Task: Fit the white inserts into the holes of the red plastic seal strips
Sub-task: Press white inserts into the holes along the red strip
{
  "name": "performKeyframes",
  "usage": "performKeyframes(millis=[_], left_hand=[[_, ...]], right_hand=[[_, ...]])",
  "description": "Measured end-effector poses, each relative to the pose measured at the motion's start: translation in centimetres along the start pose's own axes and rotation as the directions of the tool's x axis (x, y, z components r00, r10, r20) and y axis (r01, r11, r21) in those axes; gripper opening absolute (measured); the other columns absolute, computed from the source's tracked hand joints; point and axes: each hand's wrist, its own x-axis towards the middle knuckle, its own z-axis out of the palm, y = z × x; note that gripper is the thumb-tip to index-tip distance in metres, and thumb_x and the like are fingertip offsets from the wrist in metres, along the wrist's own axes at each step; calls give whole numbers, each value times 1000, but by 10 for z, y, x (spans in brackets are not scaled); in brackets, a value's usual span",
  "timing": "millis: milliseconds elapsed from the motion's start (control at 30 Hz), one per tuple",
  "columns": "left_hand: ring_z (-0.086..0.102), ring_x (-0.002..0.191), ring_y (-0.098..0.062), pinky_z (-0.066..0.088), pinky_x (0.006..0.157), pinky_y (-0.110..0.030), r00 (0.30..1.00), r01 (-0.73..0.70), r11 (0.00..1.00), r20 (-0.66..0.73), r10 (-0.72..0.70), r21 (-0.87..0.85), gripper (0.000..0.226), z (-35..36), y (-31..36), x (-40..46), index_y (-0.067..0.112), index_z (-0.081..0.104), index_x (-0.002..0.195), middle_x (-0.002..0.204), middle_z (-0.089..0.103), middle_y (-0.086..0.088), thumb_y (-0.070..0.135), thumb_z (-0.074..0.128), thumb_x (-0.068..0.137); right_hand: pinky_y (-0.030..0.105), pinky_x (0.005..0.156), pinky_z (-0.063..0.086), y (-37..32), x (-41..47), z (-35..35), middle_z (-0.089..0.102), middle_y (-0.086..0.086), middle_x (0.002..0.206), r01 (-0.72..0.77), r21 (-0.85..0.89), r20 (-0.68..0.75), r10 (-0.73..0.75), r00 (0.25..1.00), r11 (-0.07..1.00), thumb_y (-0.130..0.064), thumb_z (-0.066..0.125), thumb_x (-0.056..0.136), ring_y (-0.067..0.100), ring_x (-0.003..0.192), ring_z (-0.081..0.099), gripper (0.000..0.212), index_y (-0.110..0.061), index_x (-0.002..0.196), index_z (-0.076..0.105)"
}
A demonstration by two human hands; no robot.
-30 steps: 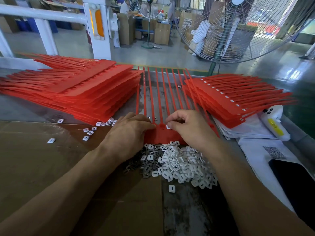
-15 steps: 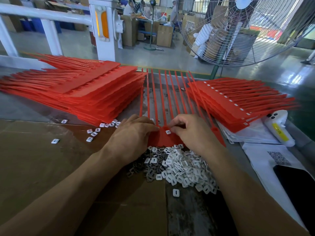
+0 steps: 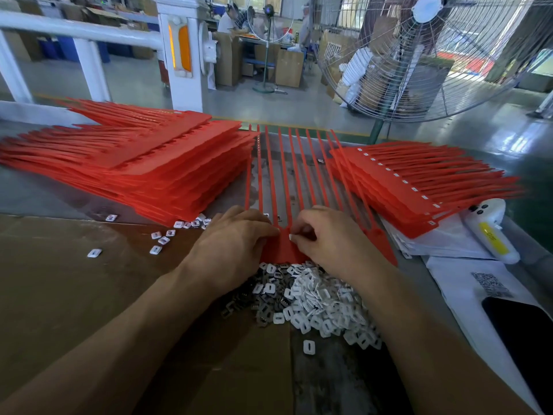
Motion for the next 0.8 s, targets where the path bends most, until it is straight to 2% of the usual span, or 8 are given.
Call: performKeyframes(millis=[133,333,467,567,800], left_hand=[[44,127,-12,36,106,-37,1000,4,1000,8,-4,6,37,-1,1,0,36,62,136,139,56,16,27,46,103],[43,126,-11,36,106,-38,1000,1,1000,2,-1,5,37,0,0,1,37,62,136,138,55,17,28,47,103],[42,128,-10,36,107,-37,1000,1,1000,-1,-1,-1,37,0,-1,1,38,62,135,138,55,19,28,47,103],[42,128,-9,36,107,-37,1000,4,1000,-4,-4,-4,37,0,-1,2,38,62,135,138,55,19,29,47,103],[42,127,-9,36,107,-37,1000,3,1000,-3,-3,2,36,-1,0,1,39,61,136,137,55,21,31,48,103]], right_hand=[[21,75,49,1,-1,0,59,-17,93,4,20,-5,-4,1000,1000,-27,71,94,0,88,58,5,-25,96,67],[33,81,54,0,3,1,65,-8,97,-4,7,-26,4,1000,1000,-21,68,97,9,90,61,3,-19,99,69],[30,79,54,4,1,-3,66,-14,95,-35,92,-9,36,999,995,-26,66,99,2,88,61,6,-24,100,72],[25,82,51,7,0,-5,64,-16,97,-54,134,24,51,998,990,-34,72,95,0,91,61,10,-28,103,76],[31,84,55,2,3,-3,62,-15,96,-18,54,18,17,1000,998,-28,74,94,4,91,61,7,-25,100,74]])
